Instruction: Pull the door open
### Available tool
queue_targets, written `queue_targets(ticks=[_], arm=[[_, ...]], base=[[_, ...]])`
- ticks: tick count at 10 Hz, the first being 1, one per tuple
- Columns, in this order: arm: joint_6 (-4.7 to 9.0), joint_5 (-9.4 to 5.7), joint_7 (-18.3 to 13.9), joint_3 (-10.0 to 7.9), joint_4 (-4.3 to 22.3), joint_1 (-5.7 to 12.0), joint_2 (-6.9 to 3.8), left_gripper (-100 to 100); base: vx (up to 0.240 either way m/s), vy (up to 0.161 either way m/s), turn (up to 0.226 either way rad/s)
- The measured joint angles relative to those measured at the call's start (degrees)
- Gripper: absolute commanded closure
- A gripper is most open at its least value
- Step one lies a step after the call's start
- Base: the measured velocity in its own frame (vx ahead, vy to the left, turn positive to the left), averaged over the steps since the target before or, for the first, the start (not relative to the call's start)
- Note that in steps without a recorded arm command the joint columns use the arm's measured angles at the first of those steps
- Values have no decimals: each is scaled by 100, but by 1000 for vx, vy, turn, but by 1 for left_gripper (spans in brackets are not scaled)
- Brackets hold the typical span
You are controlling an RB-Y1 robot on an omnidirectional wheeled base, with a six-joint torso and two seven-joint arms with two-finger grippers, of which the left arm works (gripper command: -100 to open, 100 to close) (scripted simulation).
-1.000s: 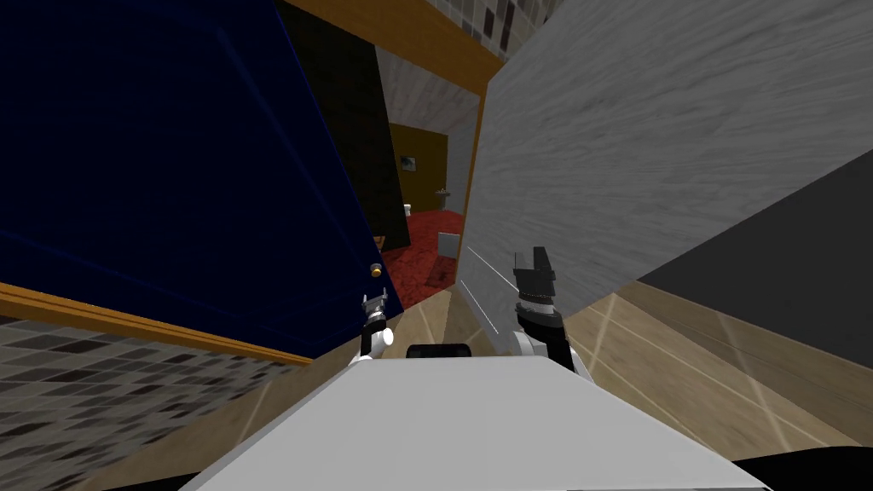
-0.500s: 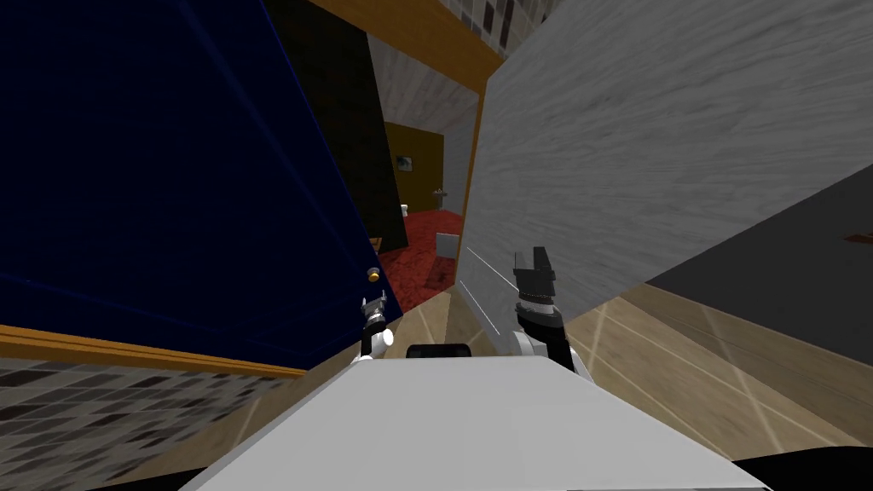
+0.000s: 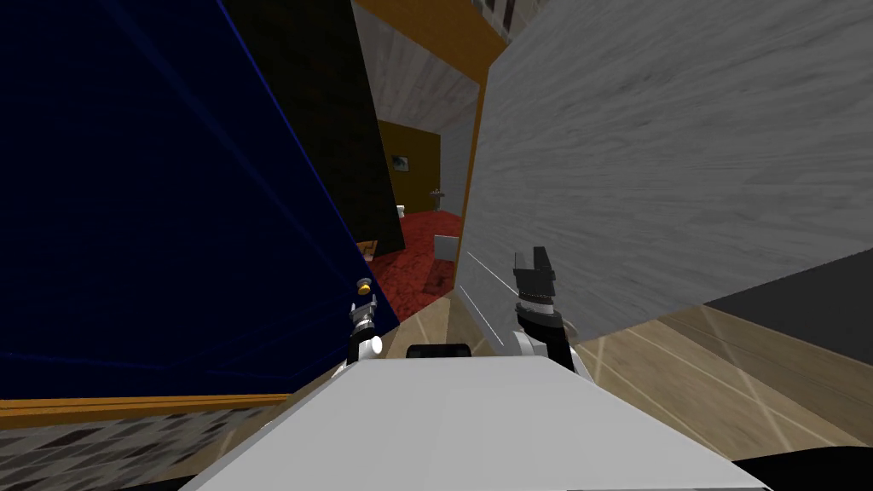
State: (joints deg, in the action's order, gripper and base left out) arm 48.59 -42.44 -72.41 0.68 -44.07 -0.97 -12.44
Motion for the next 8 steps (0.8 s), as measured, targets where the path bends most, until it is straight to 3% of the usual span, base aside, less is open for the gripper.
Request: queue_targets(ticks=[1,5,7,8], arm=[[-19,-20,-55,-12,-98,-106,-67,-100],[132,-22,-500,38,228,-154,-376,-100],[144,-46,-726,39,226,-281,-580,-100],[139,-48,-744,37,219,-288,-590,100]], base=[[107,1,-20],[123,6,-43],[128,6,-21],[-11,2,17]])
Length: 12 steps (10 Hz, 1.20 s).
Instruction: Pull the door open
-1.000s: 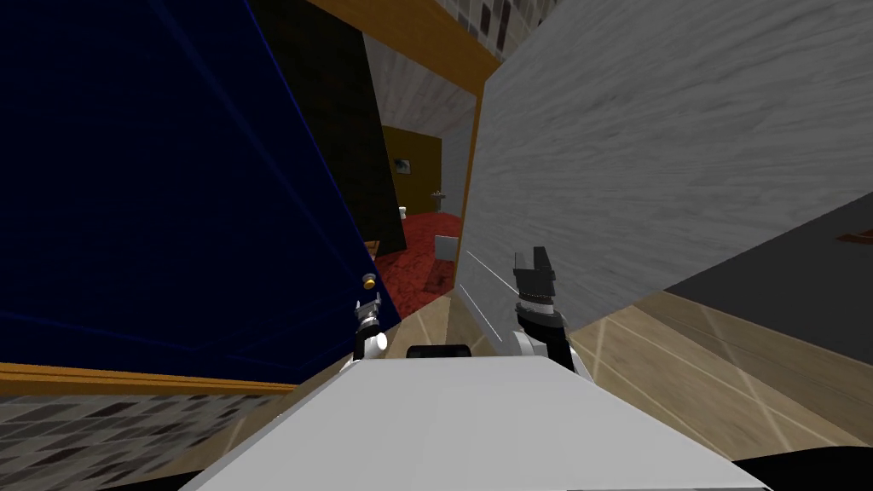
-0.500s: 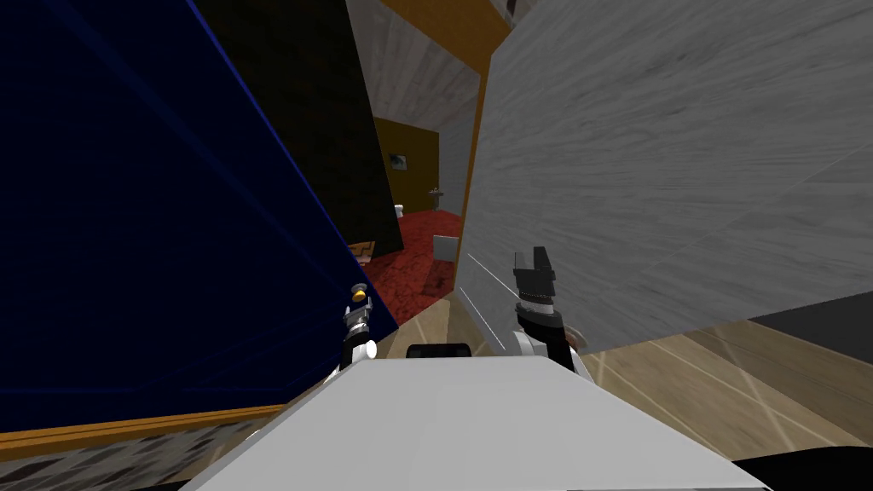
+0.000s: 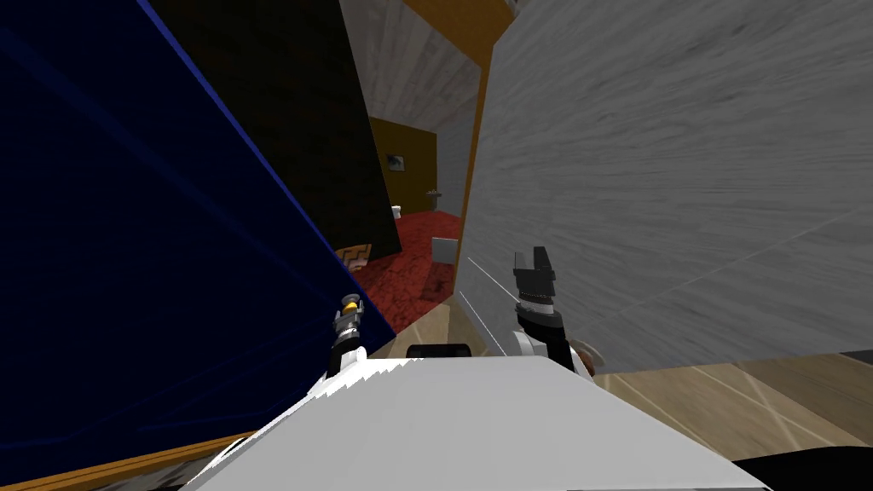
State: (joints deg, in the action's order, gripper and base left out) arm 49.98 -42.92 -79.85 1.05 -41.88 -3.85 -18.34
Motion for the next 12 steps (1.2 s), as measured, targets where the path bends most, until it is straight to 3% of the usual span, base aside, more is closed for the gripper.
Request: queue_targets(ticks=[6,12], arm=[[-8,7,24,9,13,6,11,100],[-54,203,-195,374,-141,-42,-87,100]], base=[[-31,0,-13],[-213,3,-61]])
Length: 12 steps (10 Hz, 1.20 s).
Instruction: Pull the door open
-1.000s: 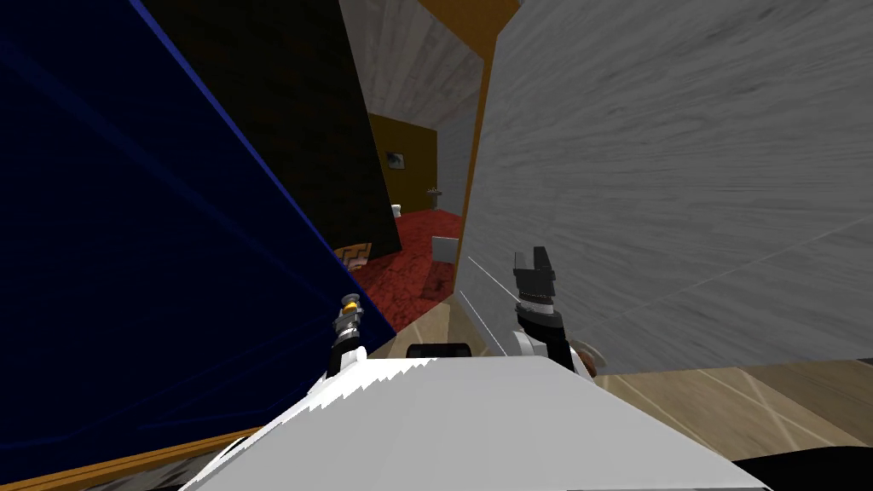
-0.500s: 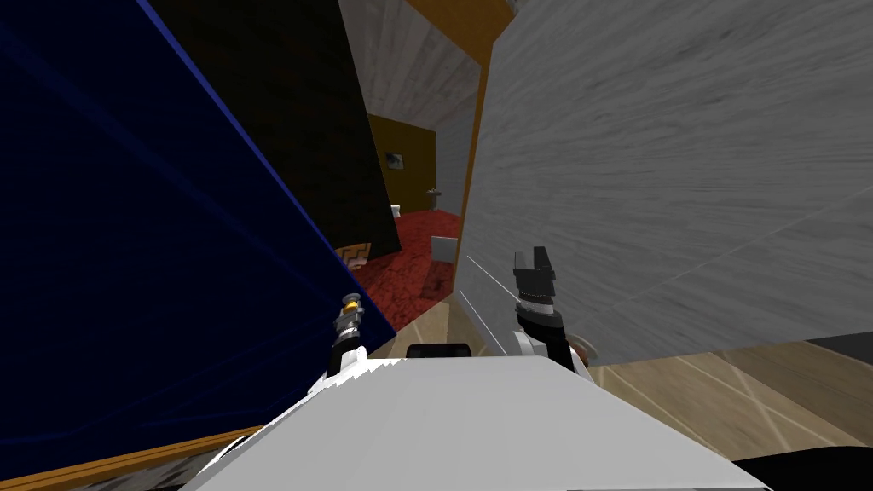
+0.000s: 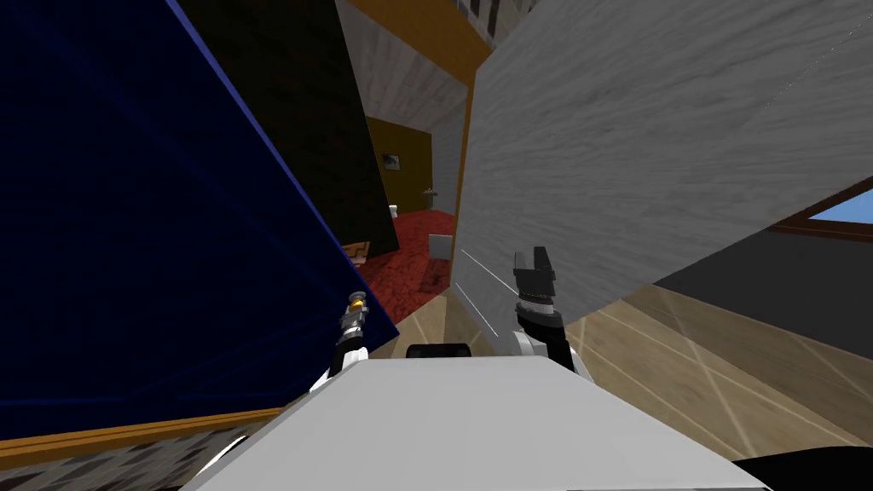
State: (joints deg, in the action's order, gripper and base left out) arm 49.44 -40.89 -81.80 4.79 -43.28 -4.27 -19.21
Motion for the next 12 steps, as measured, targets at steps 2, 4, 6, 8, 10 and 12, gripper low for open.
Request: queue_targets(ticks=[2,4,6,8,10,12], arm=[[-14,79,-109,154,-58,-13,-41,100],[-59,120,-151,238,-126,-62,-59,100],[-56,190,-237,377,-238,-118,-125,100],[-9,276,-340,536,-246,-126,-173,100],[38,367,-466,706,-290,-170,-258,100],[29,438,-537,845,-418,-253,-322,100]], base=[[-252,-9,-67],[-147,-3,-43],[-245,37,-78],[-238,13,-68],[-223,2,-43],[-156,15,-32]])
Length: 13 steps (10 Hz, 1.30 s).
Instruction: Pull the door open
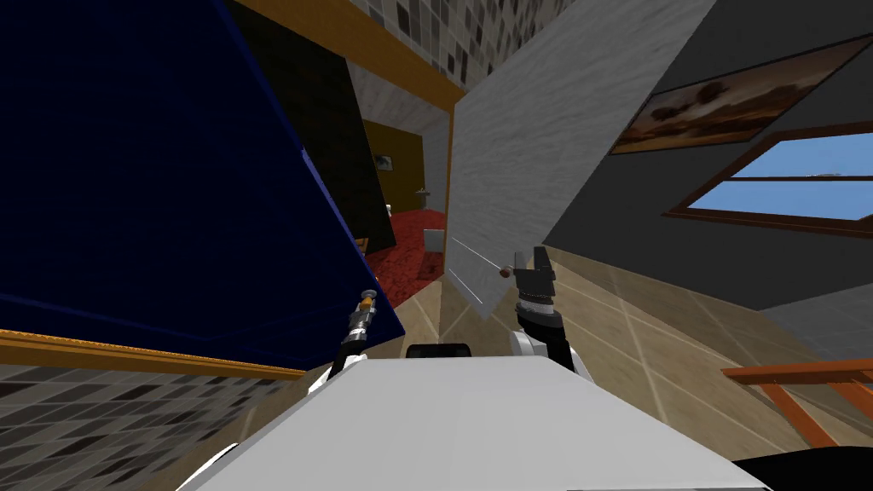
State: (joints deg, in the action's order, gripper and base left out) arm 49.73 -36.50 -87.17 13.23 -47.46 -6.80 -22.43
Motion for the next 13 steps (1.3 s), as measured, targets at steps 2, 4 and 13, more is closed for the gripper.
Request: queue_targets(ticks=[2,4,13], arm=[[26,27,-58,75,-18,-55,-56,100],[151,79,-214,209,-39,-120,-184,100],[586,283,-730,719,-52,-401,-584,100]], base=[[-220,14,-139],[-237,30,-113],[-198,35,-97]])
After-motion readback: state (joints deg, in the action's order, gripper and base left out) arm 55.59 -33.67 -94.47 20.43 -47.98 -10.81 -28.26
